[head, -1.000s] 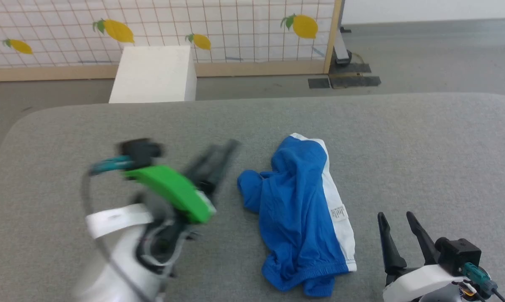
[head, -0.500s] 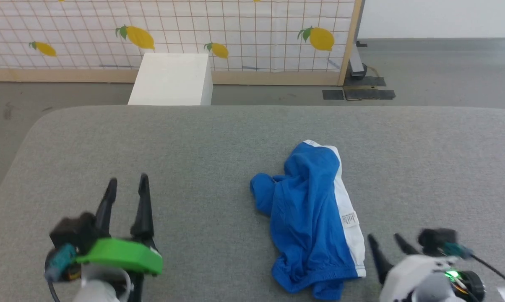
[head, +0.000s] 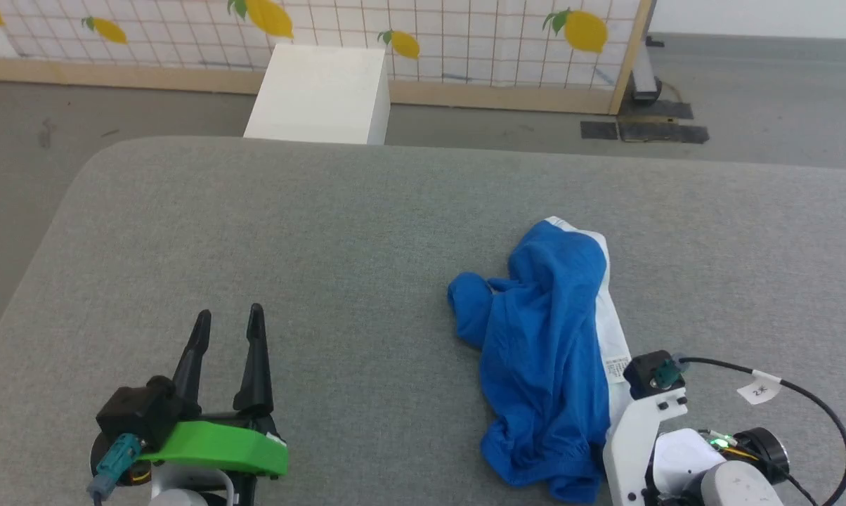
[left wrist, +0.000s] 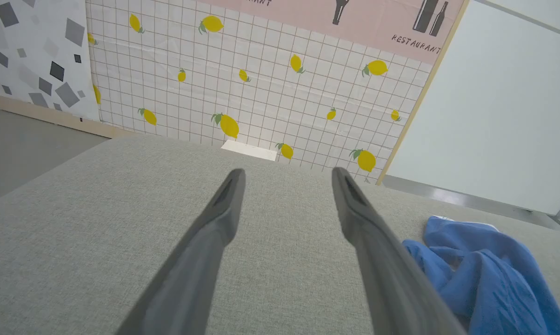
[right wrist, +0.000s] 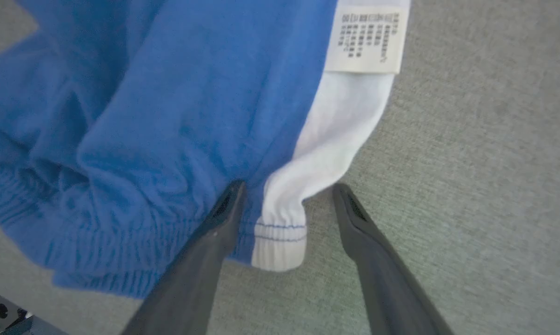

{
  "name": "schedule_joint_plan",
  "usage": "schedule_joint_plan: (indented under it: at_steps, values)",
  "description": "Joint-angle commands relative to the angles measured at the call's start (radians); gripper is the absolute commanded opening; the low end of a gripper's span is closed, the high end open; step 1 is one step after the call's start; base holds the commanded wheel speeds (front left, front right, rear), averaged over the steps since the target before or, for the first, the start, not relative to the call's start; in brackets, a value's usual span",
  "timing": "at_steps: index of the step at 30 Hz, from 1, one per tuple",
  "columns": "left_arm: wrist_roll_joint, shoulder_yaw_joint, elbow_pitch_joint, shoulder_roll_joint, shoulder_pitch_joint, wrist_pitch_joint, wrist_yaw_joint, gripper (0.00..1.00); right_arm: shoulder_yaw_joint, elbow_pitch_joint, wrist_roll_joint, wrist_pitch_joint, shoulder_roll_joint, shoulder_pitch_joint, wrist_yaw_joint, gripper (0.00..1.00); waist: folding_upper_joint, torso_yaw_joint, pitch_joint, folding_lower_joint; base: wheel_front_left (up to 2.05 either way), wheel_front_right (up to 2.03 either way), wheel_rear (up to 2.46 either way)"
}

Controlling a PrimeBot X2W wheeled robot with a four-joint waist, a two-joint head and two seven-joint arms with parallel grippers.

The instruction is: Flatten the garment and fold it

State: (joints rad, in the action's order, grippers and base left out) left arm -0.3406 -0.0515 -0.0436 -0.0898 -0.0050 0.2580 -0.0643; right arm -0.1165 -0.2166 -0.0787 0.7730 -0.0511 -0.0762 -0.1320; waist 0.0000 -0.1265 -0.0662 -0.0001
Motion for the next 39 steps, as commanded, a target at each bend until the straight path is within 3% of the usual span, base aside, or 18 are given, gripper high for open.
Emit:
schedule_joint_plan:
  at_steps: [1, 3, 8, 14, 20, 21, 22, 23, 33, 39]
  values:
    - [0.011, 0.013, 0.006, 0.008, -0.014, 0.004, -0.011, 1.0, 0.003, -0.009, -0.011, 0.017, 0.001, 0.023, 0.001, 0.38, 0.0, -0.013, -0.02, 0.0001, 0.0, 0.0, 0.0]
    - [0.018, 0.026, 0.008, 0.016, -0.015, 0.004, -0.019, 1.0, 0.017, 0.007, -0.004, 0.006, 0.001, 0.015, 0.001, 0.0, 0.0, -0.01, -0.025, 0.0001, 0.0, 0.0, 0.0]
    - [0.026, 0.045, 0.008, 0.028, -0.019, 0.004, -0.036, 1.0, 0.118, 0.058, 0.016, -0.015, 0.001, -0.024, 0.001, 0.0, 0.0, 0.006, -0.033, 0.0001, 0.0, 0.0, 0.0]
    - [0.027, 0.036, -0.007, 0.035, -0.038, 0.004, -0.052, 1.0, 0.362, 0.088, 0.089, -0.065, -0.05, -0.109, 0.001, 0.0, 0.0, 0.018, -0.042, 0.0001, 0.0, 0.0, 0.0]
    - [0.024, 0.027, -0.023, 0.038, -0.054, 0.004, -0.06, 1.0, 0.546, 0.042, 0.163, -0.114, -0.046, -0.149, 0.001, 0.0, 0.0, 0.019, -0.052, 0.0001, 0.0, 0.0, 0.0]
    - [0.023, 0.027, -0.026, 0.038, -0.054, 0.004, -0.061, 1.0, 0.56, 0.035, 0.169, -0.13, -0.04, -0.152, 0.001, 0.11, 0.0, 0.02, -0.052, 0.0001, 0.0, 0.0, 0.0]
    - [0.022, 0.027, -0.029, 0.038, -0.054, 0.004, -0.061, 1.0, 0.562, 0.031, 0.16, -0.15, -0.034, -0.155, 0.001, 0.6, 0.0, 0.021, -0.052, 0.0001, 0.0, 0.0, 0.0]
    - [0.02, 0.028, -0.032, 0.039, -0.053, 0.004, -0.062, 1.0, 0.565, 0.029, 0.14, -0.182, -0.025, -0.16, 0.001, 1.0, 0.0, 0.023, -0.052, 0.0001, 0.0, 0.0, 0.0]
    - [0.015, 0.012, -0.053, 0.039, -0.058, 0.004, -0.065, 1.0, 0.526, 0.101, -0.094, -0.624, 0.0, -0.113, 0.001, 1.0, 0.0, 0.062, -0.031, 0.0001, 0.0, 0.0, 0.0]
    - [-0.027, -0.028, -0.108, 0.039, -0.106, 0.004, -0.066, 1.0, 0.464, 0.06, -0.23, -0.762, 0.001, -0.01, 0.001, 1.0, 0.0, 0.12, -0.023, 0.0001, 0.0, 0.0, 0.0]
